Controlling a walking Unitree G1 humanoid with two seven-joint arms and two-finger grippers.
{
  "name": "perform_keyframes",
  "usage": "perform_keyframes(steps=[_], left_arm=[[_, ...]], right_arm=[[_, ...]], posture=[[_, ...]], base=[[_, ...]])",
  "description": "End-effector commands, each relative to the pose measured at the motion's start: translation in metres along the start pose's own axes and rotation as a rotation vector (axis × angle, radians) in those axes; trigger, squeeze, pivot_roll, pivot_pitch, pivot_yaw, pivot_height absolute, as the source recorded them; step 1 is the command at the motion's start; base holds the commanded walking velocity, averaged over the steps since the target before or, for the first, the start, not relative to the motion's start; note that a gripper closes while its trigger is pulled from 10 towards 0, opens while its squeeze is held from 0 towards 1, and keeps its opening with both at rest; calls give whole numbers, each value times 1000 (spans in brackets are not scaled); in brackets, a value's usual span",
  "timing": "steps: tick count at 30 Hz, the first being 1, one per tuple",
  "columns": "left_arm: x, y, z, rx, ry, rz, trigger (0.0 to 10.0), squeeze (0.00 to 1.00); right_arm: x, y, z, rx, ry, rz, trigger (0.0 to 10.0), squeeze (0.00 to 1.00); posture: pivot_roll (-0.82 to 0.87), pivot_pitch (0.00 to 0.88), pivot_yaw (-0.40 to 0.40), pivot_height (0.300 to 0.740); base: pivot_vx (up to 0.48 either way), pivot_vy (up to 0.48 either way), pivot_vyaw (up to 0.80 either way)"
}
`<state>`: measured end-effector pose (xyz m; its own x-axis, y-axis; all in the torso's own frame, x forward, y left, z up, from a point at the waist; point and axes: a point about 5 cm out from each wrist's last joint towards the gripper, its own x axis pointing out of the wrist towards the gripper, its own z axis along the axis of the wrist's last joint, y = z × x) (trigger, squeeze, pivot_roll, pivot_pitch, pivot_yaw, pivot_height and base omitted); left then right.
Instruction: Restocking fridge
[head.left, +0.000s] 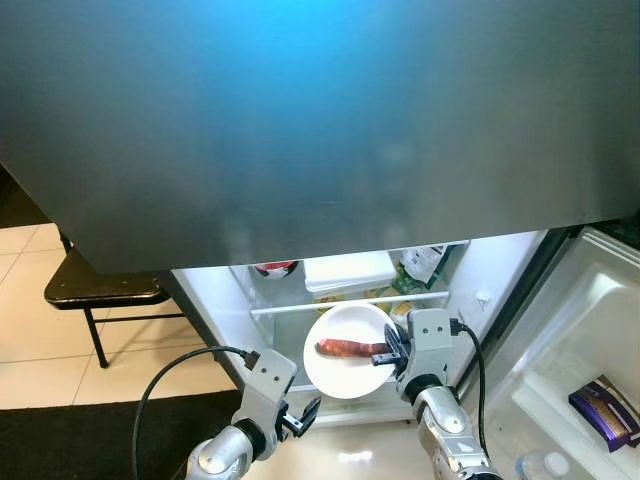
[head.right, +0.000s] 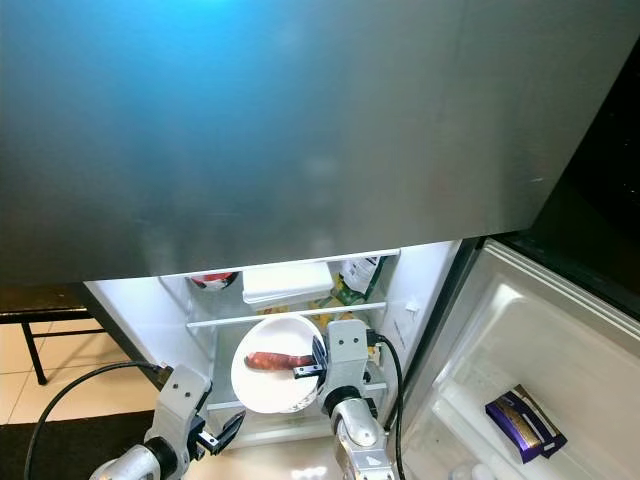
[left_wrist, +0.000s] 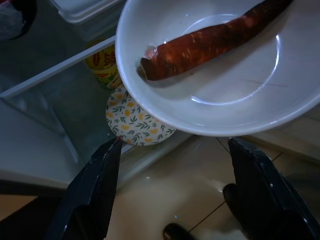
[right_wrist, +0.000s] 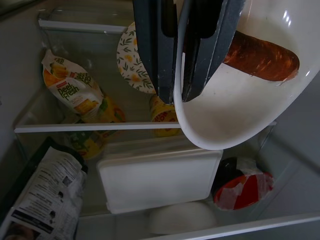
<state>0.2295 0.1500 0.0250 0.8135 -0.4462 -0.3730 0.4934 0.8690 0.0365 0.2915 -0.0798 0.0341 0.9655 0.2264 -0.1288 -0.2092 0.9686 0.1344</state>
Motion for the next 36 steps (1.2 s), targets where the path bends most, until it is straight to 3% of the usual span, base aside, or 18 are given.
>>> perform_keyframes(steps=[1,36], left_arm=[[-6,1,-6,-14,34,-4,10000,0],[-8,-10,-5,-35,63,-20,10000,0]], right_arm=[[-2,6,-5,1,16,6,10000,0],[-4,0,-9,-12,43,-1,10000,0]], posture=[[-32,167,56,717],[-39,162,51,580]], base=[[0,0,0],[0,0,0]])
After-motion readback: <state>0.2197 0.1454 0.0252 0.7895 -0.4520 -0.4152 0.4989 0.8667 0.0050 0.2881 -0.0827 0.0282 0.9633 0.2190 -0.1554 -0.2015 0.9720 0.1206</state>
